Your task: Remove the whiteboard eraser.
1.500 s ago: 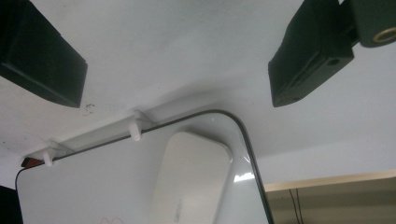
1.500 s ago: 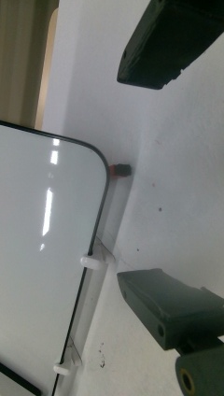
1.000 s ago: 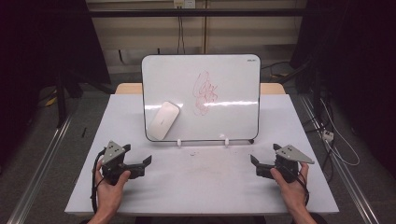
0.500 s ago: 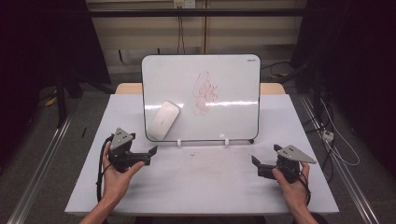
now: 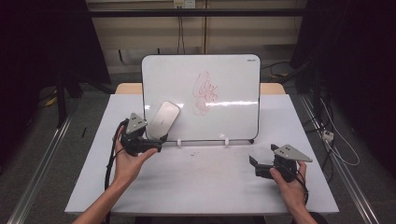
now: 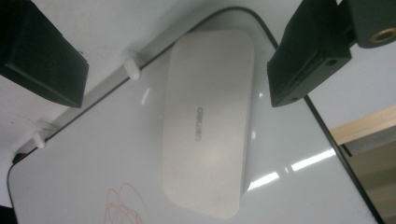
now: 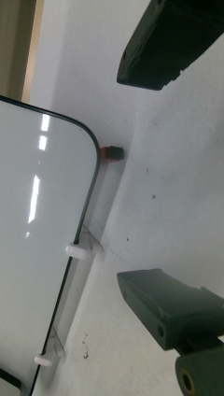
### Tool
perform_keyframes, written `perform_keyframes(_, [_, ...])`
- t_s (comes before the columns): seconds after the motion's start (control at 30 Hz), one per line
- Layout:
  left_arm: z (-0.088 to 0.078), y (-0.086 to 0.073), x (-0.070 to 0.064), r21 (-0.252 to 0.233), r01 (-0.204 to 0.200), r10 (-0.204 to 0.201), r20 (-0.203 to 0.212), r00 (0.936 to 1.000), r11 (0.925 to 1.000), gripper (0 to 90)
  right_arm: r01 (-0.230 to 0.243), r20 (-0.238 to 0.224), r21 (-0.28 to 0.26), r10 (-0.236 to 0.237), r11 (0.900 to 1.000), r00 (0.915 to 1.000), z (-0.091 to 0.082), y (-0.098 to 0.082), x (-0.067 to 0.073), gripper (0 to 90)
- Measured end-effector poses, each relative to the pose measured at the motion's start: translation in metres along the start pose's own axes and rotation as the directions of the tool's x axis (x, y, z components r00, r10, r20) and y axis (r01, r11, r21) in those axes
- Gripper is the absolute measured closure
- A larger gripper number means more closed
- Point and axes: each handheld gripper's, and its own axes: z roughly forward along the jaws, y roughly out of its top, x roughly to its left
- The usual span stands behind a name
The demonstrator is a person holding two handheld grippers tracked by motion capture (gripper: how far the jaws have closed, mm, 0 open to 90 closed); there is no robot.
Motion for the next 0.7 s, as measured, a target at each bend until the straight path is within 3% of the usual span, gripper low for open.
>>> perform_keyframes(0.07, [0.006, 0.004, -0.001, -0.003, -0.003, 0.003, -0.021, 0.9998, 1.0000, 6.8, 0.004, -0.004, -0.001, -0.004, 1.000, 1.0000, 0.000, 0.000, 0.000, 5.4])
perform_keyframes(0.13, [0.010, 0.008, -0.001, 0.000, -0.034, 0.034, -0.057, 0.9978, 0.9994, 7.1, 0.007, -0.006, 0.000, -0.007, 1.000, 1.0000, 0.000, 0.000, 0.000, 5.5])
perform_keyframes(0.2, [0.013, 0.011, -0.001, 0.000, -0.047, 0.047, -0.065, 0.9968, 0.9989, 7.1, 0.007, -0.005, 0.001, -0.007, 1.000, 1.0000, 0.000, 0.000, 0.000, 5.5])
perform_keyframes(0.23, [0.016, 0.014, -0.001, 0.009, -0.077, 0.077, -0.094, 0.9926, 0.9970, 6.9, 0.006, -0.005, 0.002, -0.006, 1.000, 1.0000, 0.000, 0.000, 0.000, 5.6])
perform_keyframes(0.3, [0.019, 0.017, -0.003, 0.025, -0.092, 0.095, -0.118, 0.9884, 0.9954, 8.0, 0.007, -0.003, 0.001, -0.007, 1.000, 1.0000, 0.000, 0.000, 0.000, 5.6])
perform_keyframes(0.63, [0.036, 0.020, -0.019, 0.092, -0.154, 0.168, -0.165, 0.9719, 0.9837, 15.5, 0.015, -0.010, -0.001, -0.015, 1.000, 0.9998, 0.001, 0.001, 0.004, 5.7])
perform_keyframes(0.7, [0.039, 0.020, -0.017, 0.101, -0.134, 0.149, -0.159, 0.9759, 0.9858, 19.0, 0.015, -0.010, 0.001, -0.015, 1.000, 0.9998, 0.002, 0.002, 0.004, 5.7])
